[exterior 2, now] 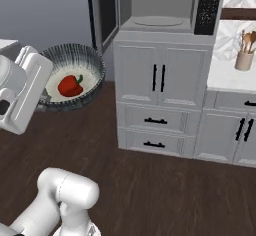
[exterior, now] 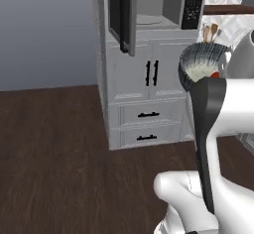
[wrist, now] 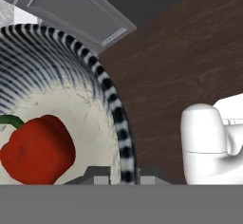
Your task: Pick the bell pepper from the sink and place it in the bowl. Then pick the bowl and place it in the microwave. Then close the microwave door and press the start button.
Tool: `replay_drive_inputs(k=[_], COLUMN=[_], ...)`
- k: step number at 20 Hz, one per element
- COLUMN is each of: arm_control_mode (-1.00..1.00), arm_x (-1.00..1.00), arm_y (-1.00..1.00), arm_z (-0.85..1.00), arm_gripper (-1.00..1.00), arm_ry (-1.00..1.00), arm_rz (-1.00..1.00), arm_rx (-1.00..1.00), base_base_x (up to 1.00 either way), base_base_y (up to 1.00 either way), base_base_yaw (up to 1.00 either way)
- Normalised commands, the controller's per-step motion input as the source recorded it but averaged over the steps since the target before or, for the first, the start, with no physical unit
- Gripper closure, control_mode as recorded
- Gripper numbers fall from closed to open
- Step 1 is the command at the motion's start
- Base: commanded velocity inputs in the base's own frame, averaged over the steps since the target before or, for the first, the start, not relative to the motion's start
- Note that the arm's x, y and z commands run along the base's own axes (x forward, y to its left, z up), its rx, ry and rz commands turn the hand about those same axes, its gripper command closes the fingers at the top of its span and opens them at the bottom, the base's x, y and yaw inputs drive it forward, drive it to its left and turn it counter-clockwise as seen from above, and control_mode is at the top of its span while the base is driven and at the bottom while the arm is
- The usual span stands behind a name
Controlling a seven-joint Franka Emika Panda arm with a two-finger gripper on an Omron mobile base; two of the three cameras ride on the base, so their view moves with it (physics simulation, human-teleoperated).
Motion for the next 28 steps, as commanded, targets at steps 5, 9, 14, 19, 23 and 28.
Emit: replay_drive_inputs(k=[5, 9, 14, 19, 23, 28], arm_control_mode=[1.00, 1.00, 1.00, 1.00, 1.00, 1.00], arm_x=[0.00, 0.00, 0.00, 0.00, 0.00, 0.00], arm_y=[0.00, 0.00, 0.00, 0.00, 0.00, 0.00], arm_z=[0.00, 0.00, 0.00, 0.00, 0.00, 0.00], arm_gripper=[1.00, 1.00, 1.00, 1.00, 1.00, 1.00], arm_ry=[0.00, 0.00, 0.00, 0.00, 0.00, 0.00], arm_rz=[0.00, 0.00, 0.00, 0.00, 0.00, 0.00], arm_rx=[0.00, 0.00, 0.00, 0.00, 0.00, 0.00], base_base_x=[0.00, 0.00, 0.01, 0.58, 0.99, 0.94], base_base_y=[-1.00, -1.00, -1.00, -1.00, -0.89, -0.59], base_base_yaw=[0.53, 0.54, 0.51, 0.34, 0.26, 0.34])
